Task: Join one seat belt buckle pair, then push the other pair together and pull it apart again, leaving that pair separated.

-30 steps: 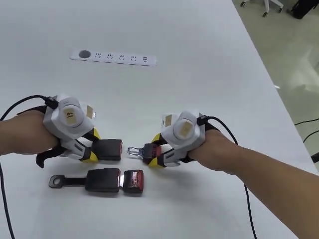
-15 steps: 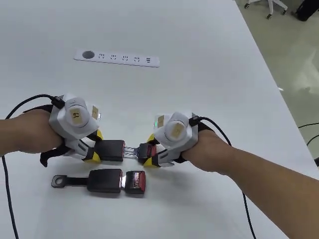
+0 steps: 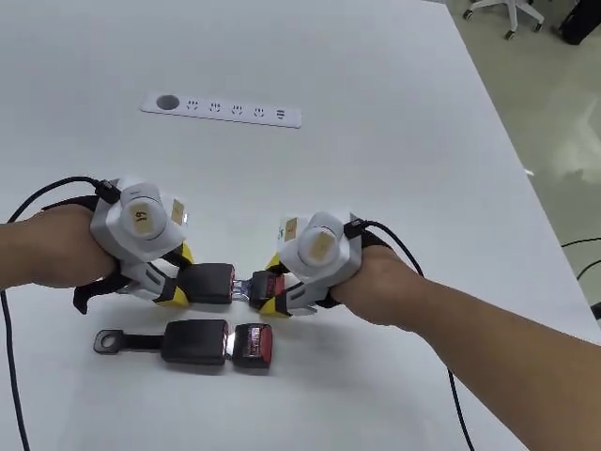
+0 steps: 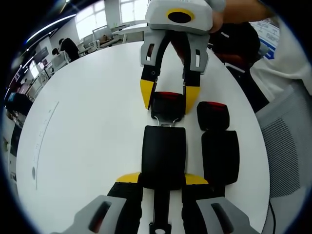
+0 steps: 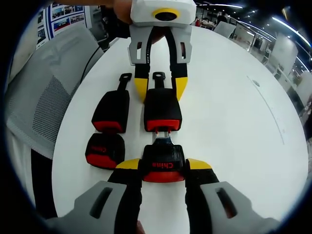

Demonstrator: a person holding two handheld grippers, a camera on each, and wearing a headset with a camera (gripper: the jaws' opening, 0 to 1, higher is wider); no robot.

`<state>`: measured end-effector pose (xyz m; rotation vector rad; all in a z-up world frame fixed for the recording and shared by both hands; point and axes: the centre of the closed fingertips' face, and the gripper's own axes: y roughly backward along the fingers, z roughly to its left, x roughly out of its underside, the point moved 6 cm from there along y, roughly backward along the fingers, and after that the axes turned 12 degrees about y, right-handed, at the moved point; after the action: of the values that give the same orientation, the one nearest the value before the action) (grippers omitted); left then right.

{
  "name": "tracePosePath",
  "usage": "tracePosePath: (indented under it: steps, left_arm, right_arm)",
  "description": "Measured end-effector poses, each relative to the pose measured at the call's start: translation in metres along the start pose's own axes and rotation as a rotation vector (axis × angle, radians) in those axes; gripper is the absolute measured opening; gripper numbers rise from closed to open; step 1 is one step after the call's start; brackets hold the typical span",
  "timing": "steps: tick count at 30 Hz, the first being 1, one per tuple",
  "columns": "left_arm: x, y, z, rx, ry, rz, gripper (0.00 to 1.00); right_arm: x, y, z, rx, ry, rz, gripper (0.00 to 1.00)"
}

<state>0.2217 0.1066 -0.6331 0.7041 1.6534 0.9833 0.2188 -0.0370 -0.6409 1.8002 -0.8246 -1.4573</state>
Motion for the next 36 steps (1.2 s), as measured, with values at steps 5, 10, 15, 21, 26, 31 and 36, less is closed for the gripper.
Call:
tracePosePath:
  steps: [5,10,15,21,26,31,36]
  left_arm:
    - [0.001,-0.001,0.002,0.0,-0.002,-0.007,0.31]
    - [0.0,0.0,0.001,0.002,-0.007,-0.003,0.3]
    - [-0.001,0.0,0.0,-0.002,-0.007,0.0,0.3]
    - [-0.001,-0.001,0.0,-0.003,-0.011,0.003,0.3]
    - [-0.002,-0.001,-0.001,-0.004,-0.023,0.012,0.3]
    - [-0.002,-0.002,-0.002,-0.005,-0.019,0.007,0.3]
    - [-0.003,-0.002,-0.003,-0.006,-0.018,0.012,0.3]
  right_arm:
    - [-0.001,0.0,-0.001,0.0,0.008,0.0,0.31]
    - [-0.002,-0.001,-0.002,0.007,0.003,-0.007,0.31]
    - [-0.004,-0.003,-0.002,0.016,-0.009,-0.021,0.31]
    - [-0.009,-0.008,-0.002,0.019,-0.002,-0.028,0.31]
    - [-0.011,-0.01,-0.002,0.024,0.001,-0.03,0.3]
    - [-0.013,-0.009,0.0,0.017,0.012,-0.022,0.3]
    - [-0.012,-0.01,0.0,0.018,0.006,-0.018,0.3]
